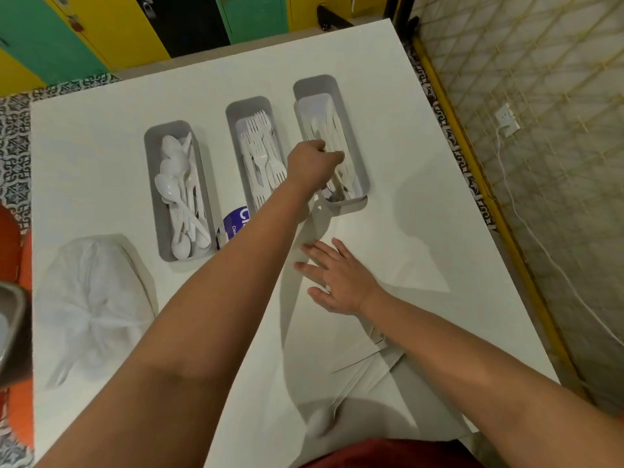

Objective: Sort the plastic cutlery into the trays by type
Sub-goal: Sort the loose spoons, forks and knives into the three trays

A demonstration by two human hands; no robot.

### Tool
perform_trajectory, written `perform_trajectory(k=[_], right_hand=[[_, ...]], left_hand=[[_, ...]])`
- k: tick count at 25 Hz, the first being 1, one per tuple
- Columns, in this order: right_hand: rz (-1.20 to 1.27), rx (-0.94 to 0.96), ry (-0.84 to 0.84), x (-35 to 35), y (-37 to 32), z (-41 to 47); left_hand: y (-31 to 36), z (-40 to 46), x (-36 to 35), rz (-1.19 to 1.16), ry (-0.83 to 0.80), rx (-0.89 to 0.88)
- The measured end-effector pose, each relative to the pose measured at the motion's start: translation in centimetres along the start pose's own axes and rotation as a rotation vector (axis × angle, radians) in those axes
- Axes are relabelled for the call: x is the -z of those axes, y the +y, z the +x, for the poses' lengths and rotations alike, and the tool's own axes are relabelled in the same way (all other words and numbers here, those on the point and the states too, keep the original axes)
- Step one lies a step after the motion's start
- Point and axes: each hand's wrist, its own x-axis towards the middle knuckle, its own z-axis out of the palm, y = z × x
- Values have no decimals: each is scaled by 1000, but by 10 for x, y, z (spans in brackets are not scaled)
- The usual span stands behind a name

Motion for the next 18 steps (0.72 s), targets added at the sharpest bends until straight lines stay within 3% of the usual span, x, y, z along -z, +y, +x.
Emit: perform_trajectory(k=[10, 15, 18], right_hand=[[-23, -7, -53, 9, -3, 1], [211, -126, 3, 20, -5, -29], [215, -190, 87, 21, -2, -56]], left_hand=[[-47, -69, 14, 14, -10, -8], [-83, -108, 30, 17, -8, 53], [-105, -132, 34, 45, -9, 74]])
